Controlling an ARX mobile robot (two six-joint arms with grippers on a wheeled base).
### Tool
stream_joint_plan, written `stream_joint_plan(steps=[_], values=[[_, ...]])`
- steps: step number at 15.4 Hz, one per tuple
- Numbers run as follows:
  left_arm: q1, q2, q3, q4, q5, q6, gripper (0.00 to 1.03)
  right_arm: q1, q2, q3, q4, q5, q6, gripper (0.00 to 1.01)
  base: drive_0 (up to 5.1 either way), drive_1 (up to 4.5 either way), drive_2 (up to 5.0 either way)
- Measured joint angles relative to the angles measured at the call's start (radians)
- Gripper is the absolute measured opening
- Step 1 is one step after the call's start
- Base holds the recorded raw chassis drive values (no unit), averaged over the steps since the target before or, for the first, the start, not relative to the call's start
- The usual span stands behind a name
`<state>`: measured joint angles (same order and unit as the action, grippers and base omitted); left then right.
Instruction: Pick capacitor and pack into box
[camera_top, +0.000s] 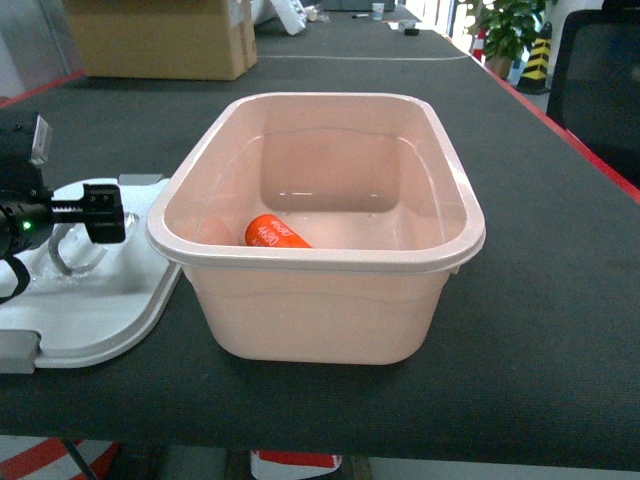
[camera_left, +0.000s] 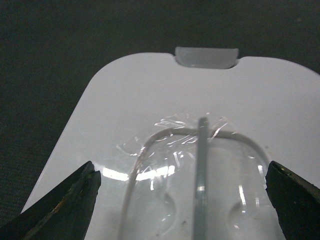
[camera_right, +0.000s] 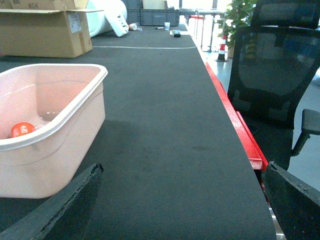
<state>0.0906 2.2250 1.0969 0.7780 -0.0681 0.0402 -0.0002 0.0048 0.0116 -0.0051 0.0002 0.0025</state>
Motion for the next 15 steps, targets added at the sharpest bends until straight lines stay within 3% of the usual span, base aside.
stream_joint_plan(steps=[2, 3, 11, 15], values=[[0.019, 0.019, 0.030, -0.051, -0.002, -0.014, 0.98, 0.000, 0.000, 0.000, 0.000, 0.000, 0.000, 0.98, 0.0, 0.00, 0.0], [0.031, 0.018, 0.040, -0.090, 0.017, -0.026, 0.90, 0.000, 0.000, 0.000, 0.000, 0.000, 0.000, 0.98, 0.0, 0.00, 0.0], [0.032, 0.020, 0.024, -0.075, 0.046, 0.010, 0.02, 0.000, 0.000, 0.000, 0.000, 0.000, 0.000, 0.98, 0.0, 0.00, 0.0], [0.037, -0.148, 0.008, -0.179, 0.043, 0.011, 0.02, 0.000, 0.000, 0.000, 0.000, 0.000, 0.000, 0.98, 0.0, 0.00, 0.0]])
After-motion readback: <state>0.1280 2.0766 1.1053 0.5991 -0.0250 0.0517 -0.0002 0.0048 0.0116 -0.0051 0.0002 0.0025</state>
